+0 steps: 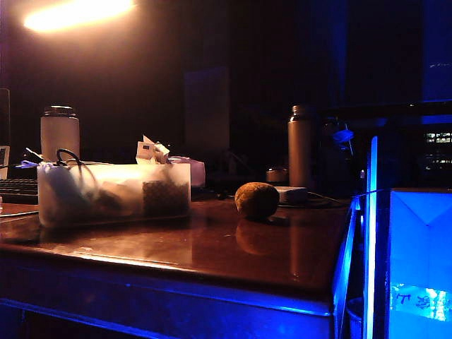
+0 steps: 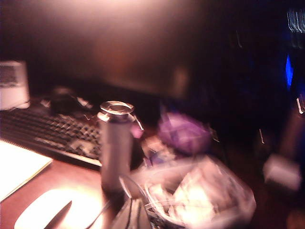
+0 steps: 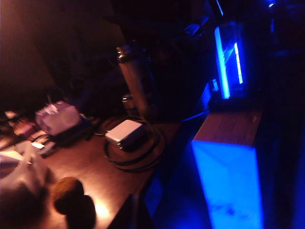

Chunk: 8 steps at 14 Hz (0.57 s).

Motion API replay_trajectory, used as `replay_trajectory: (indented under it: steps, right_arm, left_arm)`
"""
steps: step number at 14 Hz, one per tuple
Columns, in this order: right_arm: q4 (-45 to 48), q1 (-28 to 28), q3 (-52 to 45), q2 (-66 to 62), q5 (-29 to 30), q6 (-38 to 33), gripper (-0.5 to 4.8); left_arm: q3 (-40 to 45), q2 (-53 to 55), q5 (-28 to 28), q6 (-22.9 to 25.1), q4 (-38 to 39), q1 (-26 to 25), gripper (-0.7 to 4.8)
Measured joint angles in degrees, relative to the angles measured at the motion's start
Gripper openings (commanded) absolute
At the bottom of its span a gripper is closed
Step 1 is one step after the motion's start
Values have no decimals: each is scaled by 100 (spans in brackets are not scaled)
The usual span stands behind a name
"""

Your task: Pick up the kiwi and place it into the translucent box.

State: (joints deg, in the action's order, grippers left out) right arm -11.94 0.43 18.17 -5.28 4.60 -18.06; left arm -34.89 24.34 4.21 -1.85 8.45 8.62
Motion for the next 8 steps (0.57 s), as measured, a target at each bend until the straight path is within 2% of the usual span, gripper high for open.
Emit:
replay_trajectory:
  steps: [2, 4, 5, 6, 8]
  right_arm:
    - [-9, 0, 531, -756, 13, 293, -1]
    - [11, 0, 1263, -1801, 118, 365, -1]
    - [-28, 0, 1685, -2363, 304, 481, -1]
    - [-11, 0, 2203, -3042, 542, 658, -1]
    - [-11, 103, 3150, -4214, 726, 1106, -1]
  left_arm:
    - [-1716, 1445, -356, 457, 874, -2, -4]
    - [-3449, 2594, -667, 599, 2120, -2, -4]
    - [-4197, 3130, -1069, 612, 2688, -7, -4]
    - [-4848, 3595, -1698, 616, 3403, -4, -4]
    - [-5855, 4321, -2734, 616, 4498, -2, -4]
